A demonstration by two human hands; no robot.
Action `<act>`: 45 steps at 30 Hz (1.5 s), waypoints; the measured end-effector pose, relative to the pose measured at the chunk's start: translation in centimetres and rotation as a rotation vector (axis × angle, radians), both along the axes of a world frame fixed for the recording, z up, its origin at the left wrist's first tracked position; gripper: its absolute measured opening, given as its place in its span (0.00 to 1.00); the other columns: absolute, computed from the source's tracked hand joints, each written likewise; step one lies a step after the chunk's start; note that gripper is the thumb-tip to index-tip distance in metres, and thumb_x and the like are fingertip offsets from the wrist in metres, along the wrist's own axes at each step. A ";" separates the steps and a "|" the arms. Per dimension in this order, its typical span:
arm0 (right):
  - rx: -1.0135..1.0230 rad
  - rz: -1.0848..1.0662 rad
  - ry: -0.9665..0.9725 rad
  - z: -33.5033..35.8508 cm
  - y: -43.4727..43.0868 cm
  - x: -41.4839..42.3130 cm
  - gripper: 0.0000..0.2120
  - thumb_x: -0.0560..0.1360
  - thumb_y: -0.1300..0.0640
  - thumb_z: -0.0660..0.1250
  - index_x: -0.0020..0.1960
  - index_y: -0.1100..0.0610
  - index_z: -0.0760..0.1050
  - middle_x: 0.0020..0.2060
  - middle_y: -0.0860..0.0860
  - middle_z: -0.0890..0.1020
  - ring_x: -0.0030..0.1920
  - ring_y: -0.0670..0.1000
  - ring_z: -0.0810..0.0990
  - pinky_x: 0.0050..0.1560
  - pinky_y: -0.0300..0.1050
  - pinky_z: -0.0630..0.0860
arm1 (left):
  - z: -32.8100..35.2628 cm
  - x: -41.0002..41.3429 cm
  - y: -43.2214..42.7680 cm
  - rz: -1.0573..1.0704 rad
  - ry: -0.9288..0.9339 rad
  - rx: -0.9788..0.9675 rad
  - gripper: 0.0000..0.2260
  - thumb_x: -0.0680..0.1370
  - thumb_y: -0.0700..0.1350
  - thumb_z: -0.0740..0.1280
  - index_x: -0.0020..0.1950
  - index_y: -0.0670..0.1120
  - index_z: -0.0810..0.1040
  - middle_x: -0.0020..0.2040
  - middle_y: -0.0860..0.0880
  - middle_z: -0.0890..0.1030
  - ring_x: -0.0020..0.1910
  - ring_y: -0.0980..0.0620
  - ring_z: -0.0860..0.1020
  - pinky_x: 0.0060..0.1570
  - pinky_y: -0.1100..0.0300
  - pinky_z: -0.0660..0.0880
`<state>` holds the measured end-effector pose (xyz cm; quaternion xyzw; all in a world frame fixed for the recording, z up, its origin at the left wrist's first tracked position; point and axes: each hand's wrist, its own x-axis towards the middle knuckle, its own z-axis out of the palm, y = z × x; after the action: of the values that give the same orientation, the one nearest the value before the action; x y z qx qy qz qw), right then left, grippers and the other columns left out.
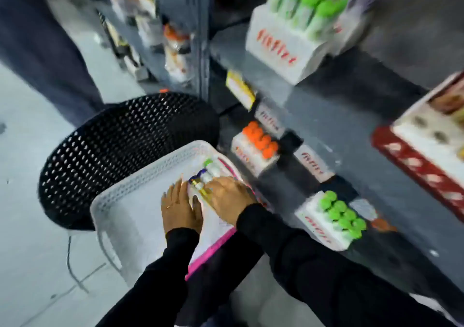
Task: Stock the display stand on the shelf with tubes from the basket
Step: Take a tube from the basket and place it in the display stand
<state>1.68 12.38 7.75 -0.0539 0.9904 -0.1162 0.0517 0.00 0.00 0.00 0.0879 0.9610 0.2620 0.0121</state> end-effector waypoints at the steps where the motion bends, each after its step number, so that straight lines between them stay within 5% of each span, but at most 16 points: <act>1: -0.009 -0.036 -0.068 -1.8 -0.8 -1.2 0.11 0.75 0.58 0.64 0.54 0.57 0.81 0.51 0.54 0.84 0.52 0.56 0.82 0.51 0.46 0.78 | -2.0 -0.1 -0.9 0.054 -0.049 -0.018 0.24 0.74 0.48 0.53 0.61 0.34 0.74 0.61 0.35 0.76 0.58 0.34 0.74 0.58 0.39 0.68; 3: -0.048 -0.065 -0.281 -4.0 -1.9 -2.7 0.15 0.79 0.62 0.58 0.64 0.59 0.73 0.60 0.60 0.78 0.59 0.61 0.77 0.56 0.52 0.75 | -4.6 -0.1 -2.2 0.090 -0.153 -0.119 0.25 0.76 0.49 0.54 0.67 0.35 0.69 0.67 0.35 0.70 0.65 0.34 0.67 0.64 0.40 0.62; 6: -0.031 -0.127 -0.365 -6.1 -1.9 -4.9 0.17 0.80 0.61 0.56 0.68 0.56 0.70 0.60 0.62 0.77 0.59 0.62 0.77 0.54 0.54 0.76 | -8.3 0.0 -3.0 0.085 -0.313 -0.230 0.26 0.78 0.50 0.56 0.72 0.37 0.61 0.74 0.38 0.58 0.72 0.38 0.56 0.69 0.44 0.51; 10: 0.113 -0.103 -0.406 -8.5 -2.9 -7.5 0.16 0.80 0.61 0.57 0.67 0.63 0.68 0.62 0.61 0.76 0.61 0.62 0.76 0.55 0.54 0.76 | -11.0 0.5 -3.3 0.036 -0.269 -0.306 0.29 0.76 0.54 0.51 0.67 0.33 0.69 0.69 0.35 0.66 0.68 0.34 0.65 0.68 0.48 0.47; 15: 0.244 -0.043 -0.439 -10.0 -4.5 -8.4 0.14 0.81 0.60 0.59 0.65 0.64 0.70 0.59 0.60 0.79 0.58 0.61 0.79 0.52 0.52 0.78 | -11.3 1.0 -3.3 0.044 -0.214 -0.317 0.29 0.76 0.54 0.51 0.69 0.34 0.65 0.71 0.36 0.64 0.71 0.39 0.59 0.70 0.49 0.44; 21: 0.043 -0.172 -0.522 -6.4 -3.7 -7.3 0.19 0.76 0.59 0.66 0.65 0.61 0.69 0.58 0.59 0.79 0.58 0.61 0.78 0.52 0.49 0.76 | -11.2 1.0 -3.4 0.001 -0.317 -0.351 0.32 0.80 0.57 0.40 0.69 0.34 0.64 0.72 0.37 0.62 0.71 0.38 0.57 0.71 0.51 0.40; 24: -0.036 -0.216 -0.552 -3.4 -1.8 -6.7 0.21 0.73 0.58 0.68 0.63 0.62 0.68 0.57 0.61 0.79 0.55 0.62 0.78 0.45 0.46 0.74 | -10.3 1.0 -3.5 0.036 -0.336 -0.373 0.38 0.75 0.60 0.34 0.74 0.36 0.56 0.75 0.39 0.51 0.73 0.38 0.51 0.70 0.51 0.38; 27: -0.078 -0.253 -0.566 0.2 0.8 -6.2 0.20 0.71 0.56 0.70 0.59 0.62 0.70 0.57 0.61 0.78 0.53 0.62 0.78 0.40 0.43 0.69 | -8.1 0.4 -1.9 0.018 -0.342 -0.320 0.39 0.72 0.61 0.33 0.75 0.37 0.53 0.75 0.39 0.51 0.74 0.40 0.49 0.71 0.47 0.45; 31: -0.030 -0.320 -0.487 7.5 5.5 -4.3 0.10 0.70 0.56 0.71 0.43 0.59 0.72 0.34 0.53 0.73 0.44 0.57 0.75 0.35 0.41 0.69 | -2.9 -2.6 4.0 -0.173 -0.083 -0.127 0.32 0.81 0.56 0.41 0.65 0.31 0.68 0.65 0.33 0.70 0.64 0.33 0.69 0.64 0.47 0.57; 34: 0.038 -0.333 -0.453 13.3 9.1 -1.9 0.12 0.71 0.57 0.72 0.52 0.60 0.78 0.47 0.58 0.83 0.51 0.58 0.81 0.41 0.42 0.73 | 2.9 -4.6 9.9 -0.314 0.209 0.045 0.24 0.81 0.49 0.48 0.66 0.31 0.66 0.67 0.32 0.68 0.67 0.36 0.63 0.67 0.50 0.55; 36: 0.073 -0.366 -0.477 16.9 11.6 0.6 0.08 0.71 0.57 0.72 0.48 0.60 0.80 0.49 0.58 0.85 0.51 0.57 0.84 0.44 0.43 0.79 | 6.4 -4.6 13.9 -0.450 0.383 0.132 0.23 0.79 0.47 0.53 0.66 0.31 0.65 0.67 0.32 0.68 0.68 0.38 0.59 0.68 0.51 0.52; 41: 0.008 -0.611 -0.453 22.8 17.2 7.0 0.09 0.66 0.59 0.77 0.43 0.62 0.83 0.33 0.55 0.84 0.26 0.49 0.80 0.29 0.36 0.76 | 12.9 -0.8 22.3 -0.859 0.536 0.166 0.24 0.74 0.47 0.56 0.65 0.32 0.68 0.66 0.33 0.69 0.67 0.39 0.60 0.66 0.47 0.56; 45: -0.116 -0.761 -0.424 25.4 20.4 12.1 0.08 0.67 0.65 0.76 0.42 0.61 0.78 0.31 0.55 0.81 0.24 0.49 0.78 0.28 0.38 0.78 | 13.7 4.3 26.6 -1.249 0.629 0.071 0.23 0.79 0.50 0.52 0.62 0.35 0.74 0.63 0.36 0.74 0.66 0.39 0.66 0.64 0.46 0.60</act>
<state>13.79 32.77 33.18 0.3370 0.8990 -0.1908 0.2044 4.28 26.64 13.68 0.6959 0.6793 0.1992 -0.1213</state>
